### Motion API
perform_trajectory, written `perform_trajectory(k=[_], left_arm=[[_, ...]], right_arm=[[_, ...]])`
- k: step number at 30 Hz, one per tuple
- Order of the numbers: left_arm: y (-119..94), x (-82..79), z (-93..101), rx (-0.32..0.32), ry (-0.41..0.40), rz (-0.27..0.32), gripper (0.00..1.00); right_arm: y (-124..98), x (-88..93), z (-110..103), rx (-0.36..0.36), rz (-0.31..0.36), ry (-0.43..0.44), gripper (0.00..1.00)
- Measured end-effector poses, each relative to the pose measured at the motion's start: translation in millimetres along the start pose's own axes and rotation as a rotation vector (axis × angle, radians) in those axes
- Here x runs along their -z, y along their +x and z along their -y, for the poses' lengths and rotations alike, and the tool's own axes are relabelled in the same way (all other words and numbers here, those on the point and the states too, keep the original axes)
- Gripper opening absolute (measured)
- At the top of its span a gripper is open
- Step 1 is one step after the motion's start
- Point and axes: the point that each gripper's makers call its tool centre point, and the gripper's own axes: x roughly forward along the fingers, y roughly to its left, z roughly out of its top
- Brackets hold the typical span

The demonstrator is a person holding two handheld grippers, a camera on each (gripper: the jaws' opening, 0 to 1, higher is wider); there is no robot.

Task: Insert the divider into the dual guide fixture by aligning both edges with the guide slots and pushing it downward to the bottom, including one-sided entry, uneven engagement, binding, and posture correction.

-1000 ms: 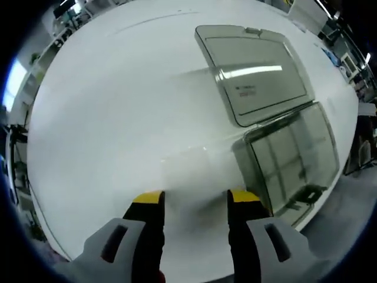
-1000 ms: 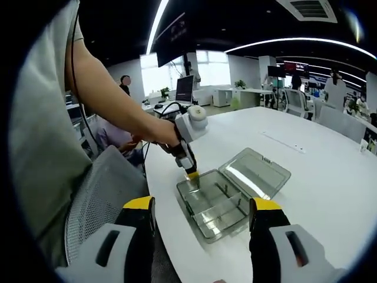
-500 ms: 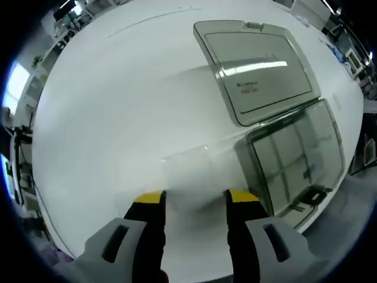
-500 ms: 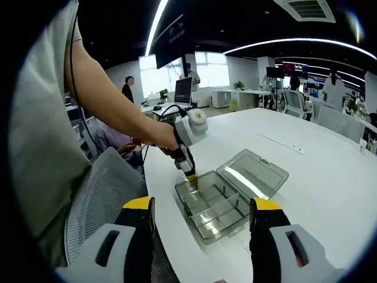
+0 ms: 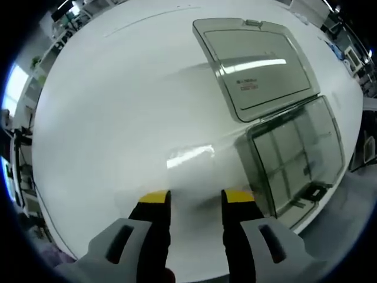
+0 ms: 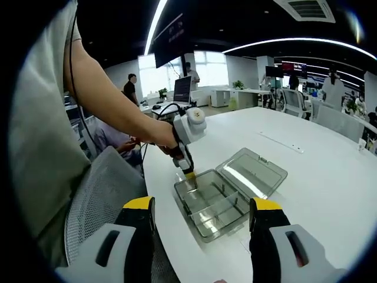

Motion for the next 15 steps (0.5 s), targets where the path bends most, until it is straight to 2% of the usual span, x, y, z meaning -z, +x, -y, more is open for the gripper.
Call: perform_trajectory(k=[15], left_arm=[[-0.3,1.2,0.0,0.020,0.029,-0.007,0.31]], right_arm=[[-1.4,-1.7,0.9,0.001,-0.002,0.000,0.62]])
